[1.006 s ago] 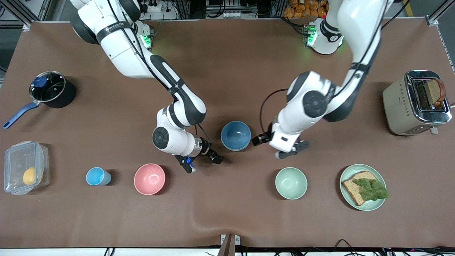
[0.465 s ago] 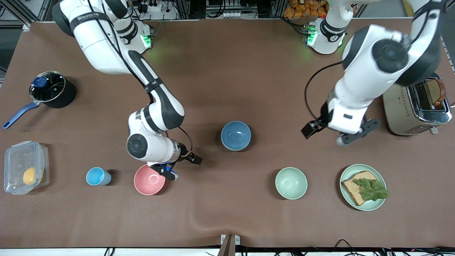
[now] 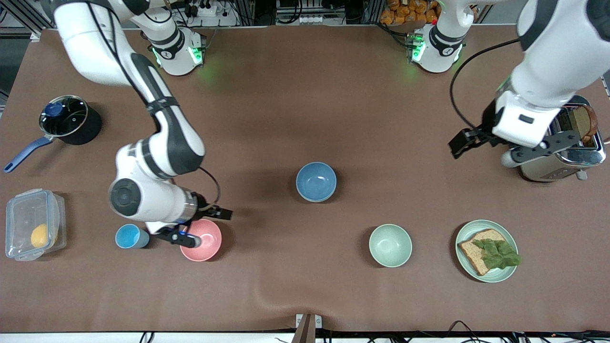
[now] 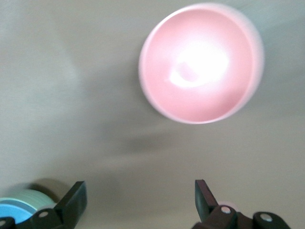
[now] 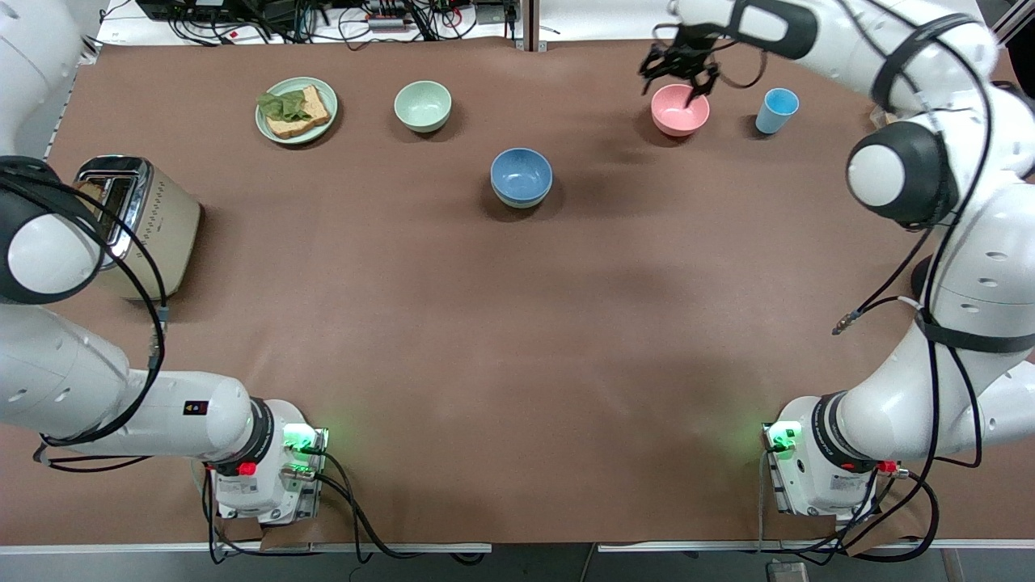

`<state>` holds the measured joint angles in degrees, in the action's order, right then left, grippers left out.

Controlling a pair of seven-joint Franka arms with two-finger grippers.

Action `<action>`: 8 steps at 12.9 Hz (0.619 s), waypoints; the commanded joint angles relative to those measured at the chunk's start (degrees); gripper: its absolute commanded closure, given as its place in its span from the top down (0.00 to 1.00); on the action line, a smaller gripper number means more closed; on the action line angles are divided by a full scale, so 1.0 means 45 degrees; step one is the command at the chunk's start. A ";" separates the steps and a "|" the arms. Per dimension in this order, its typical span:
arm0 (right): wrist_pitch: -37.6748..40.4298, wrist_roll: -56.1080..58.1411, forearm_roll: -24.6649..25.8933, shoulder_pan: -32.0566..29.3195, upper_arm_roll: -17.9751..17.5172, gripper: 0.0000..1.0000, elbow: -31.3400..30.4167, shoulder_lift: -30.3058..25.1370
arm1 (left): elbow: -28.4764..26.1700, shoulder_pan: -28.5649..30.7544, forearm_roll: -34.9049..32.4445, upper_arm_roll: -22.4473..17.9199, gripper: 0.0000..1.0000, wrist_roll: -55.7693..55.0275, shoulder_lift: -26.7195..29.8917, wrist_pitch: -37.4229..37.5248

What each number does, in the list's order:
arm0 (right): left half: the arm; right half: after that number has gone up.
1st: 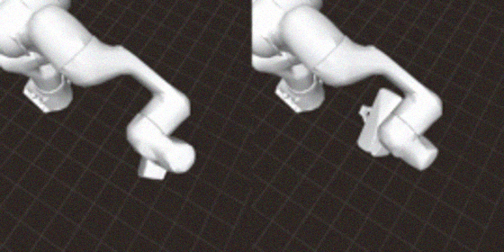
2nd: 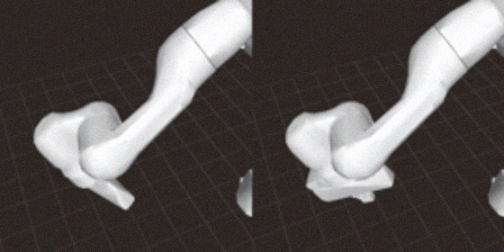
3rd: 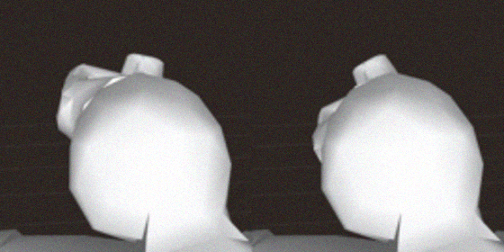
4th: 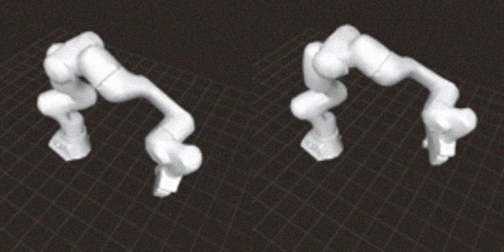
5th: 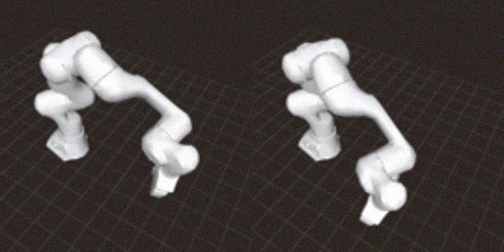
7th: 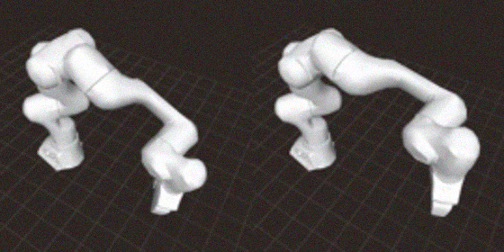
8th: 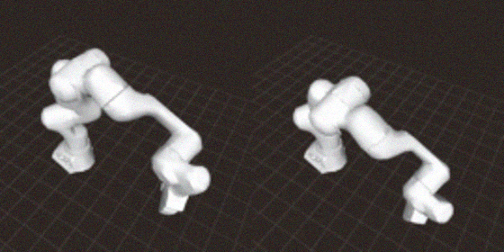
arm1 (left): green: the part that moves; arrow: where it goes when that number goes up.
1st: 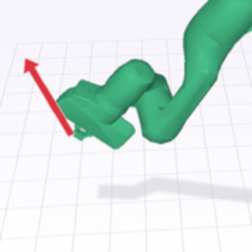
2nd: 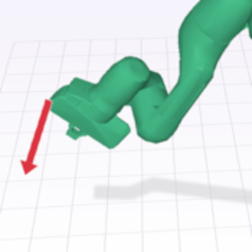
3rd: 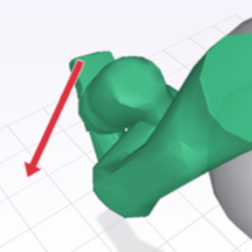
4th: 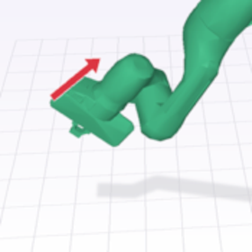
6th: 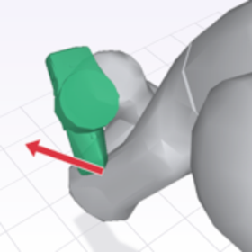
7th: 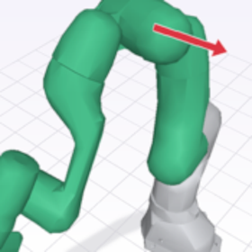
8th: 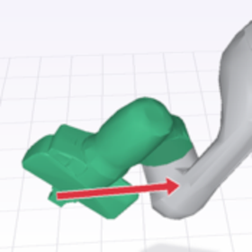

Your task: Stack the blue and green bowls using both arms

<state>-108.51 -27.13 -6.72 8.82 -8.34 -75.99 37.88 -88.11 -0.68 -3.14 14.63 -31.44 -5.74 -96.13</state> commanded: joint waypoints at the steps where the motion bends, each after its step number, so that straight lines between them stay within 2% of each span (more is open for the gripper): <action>1: 0.1450 0.1374 0.0458 -0.0883 -0.0218 1.00 -0.0399 -0.1362 | 0.0225 0.0443 -0.0024 -0.0357 1.00 0.1669 0.0317 0.0523; 3: 0.2643 0.2430 0.0458 -0.1334 -0.0218 1.00 -0.0399 -0.2299 | 0.0225 0.0424 0.0034 -0.0827 1.00 0.2511 0.0629 0.0950; 5: 0.3542 0.3484 0.0458 -0.1627 -0.0199 1.00 -0.0438 -0.3333 | 0.0167 0.0443 0.0054 -0.0848 1.00 0.2592 0.0864 0.1031; 8: 0.4598 0.5475 0.0497 -0.2835 -0.0199 1.00 -0.0418 -0.4702 | 0.0225 0.0462 0.0035 -0.0848 1.00 0.2611 0.0886 0.1303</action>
<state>-89.69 -7.58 -5.46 -0.19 -8.34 -75.66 21.25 -87.03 1.18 -3.14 10.86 -20.95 -2.41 -91.70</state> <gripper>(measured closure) 0.000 0.000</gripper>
